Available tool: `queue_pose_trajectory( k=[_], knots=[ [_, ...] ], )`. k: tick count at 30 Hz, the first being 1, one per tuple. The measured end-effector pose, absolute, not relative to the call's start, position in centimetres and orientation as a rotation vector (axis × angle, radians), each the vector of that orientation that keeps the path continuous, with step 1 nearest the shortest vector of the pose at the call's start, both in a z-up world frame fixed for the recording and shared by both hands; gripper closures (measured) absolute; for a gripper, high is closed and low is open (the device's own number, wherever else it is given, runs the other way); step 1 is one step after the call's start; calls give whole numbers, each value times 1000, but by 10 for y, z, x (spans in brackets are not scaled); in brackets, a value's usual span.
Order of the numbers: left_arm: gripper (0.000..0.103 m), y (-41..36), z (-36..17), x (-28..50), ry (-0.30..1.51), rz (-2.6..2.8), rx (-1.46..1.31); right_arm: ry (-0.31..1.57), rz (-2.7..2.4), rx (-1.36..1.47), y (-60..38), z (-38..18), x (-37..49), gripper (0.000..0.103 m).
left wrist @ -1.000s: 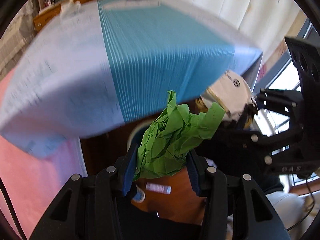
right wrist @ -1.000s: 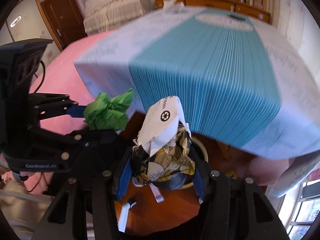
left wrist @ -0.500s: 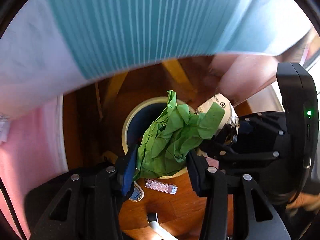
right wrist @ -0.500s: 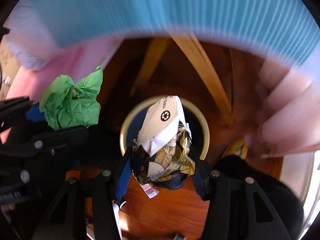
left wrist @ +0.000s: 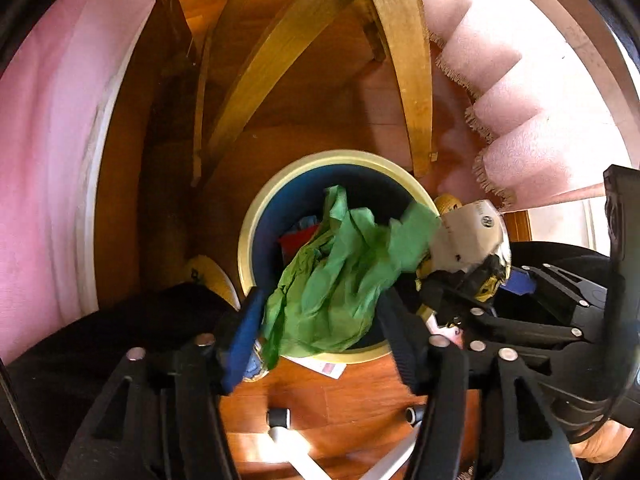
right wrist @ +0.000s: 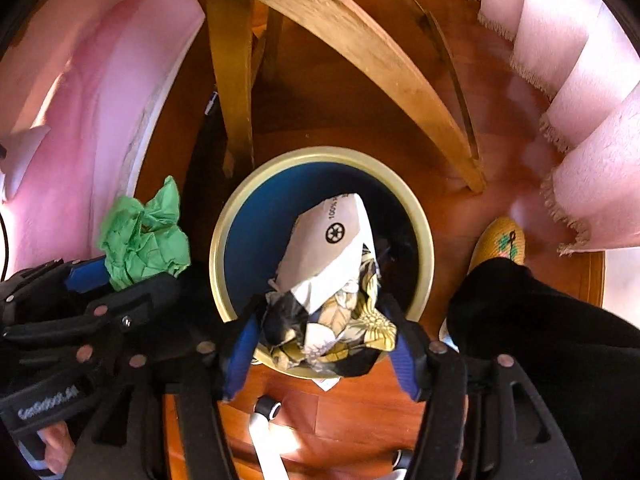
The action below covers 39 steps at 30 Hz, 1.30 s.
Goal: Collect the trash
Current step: 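Open both grippers to drop the items into the bin, then raise both tools from the bin back toward the table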
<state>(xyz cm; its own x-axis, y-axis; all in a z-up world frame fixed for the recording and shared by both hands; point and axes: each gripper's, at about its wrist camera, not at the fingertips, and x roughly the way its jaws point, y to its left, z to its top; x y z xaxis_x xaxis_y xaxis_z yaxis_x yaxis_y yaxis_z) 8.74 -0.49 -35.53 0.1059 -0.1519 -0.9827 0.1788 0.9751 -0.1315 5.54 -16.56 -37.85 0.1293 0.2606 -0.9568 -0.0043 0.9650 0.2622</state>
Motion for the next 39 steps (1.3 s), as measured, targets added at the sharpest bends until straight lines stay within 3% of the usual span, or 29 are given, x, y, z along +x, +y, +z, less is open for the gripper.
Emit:
queue_pose_trajectory(
  k=[1, 3, 6, 8, 26, 39],
  knots=[
    [37, -4, -357, 90, 1450, -238, 18, 1441, 184, 220, -166, -380, 57, 40],
    [22, 2, -359, 94, 1453, -229, -5, 1451, 170, 244, -169, -383, 58, 38],
    [6, 12, -359, 96, 1447, -223, -54, 1441, 154, 270, -171, -384, 60, 28],
    [2, 15, -360, 98, 1443, -221, -74, 1438, 151, 269, -171, -385, 61, 23],
    [2, 16, -355, 93, 1409, -237, -58, 1434, 153, 168, -160, -378, 52, 23],
    [2, 4, -305, 60, 1250, -279, 33, 1272, 216, 55, -152, -324, 24, 23]
  ],
)
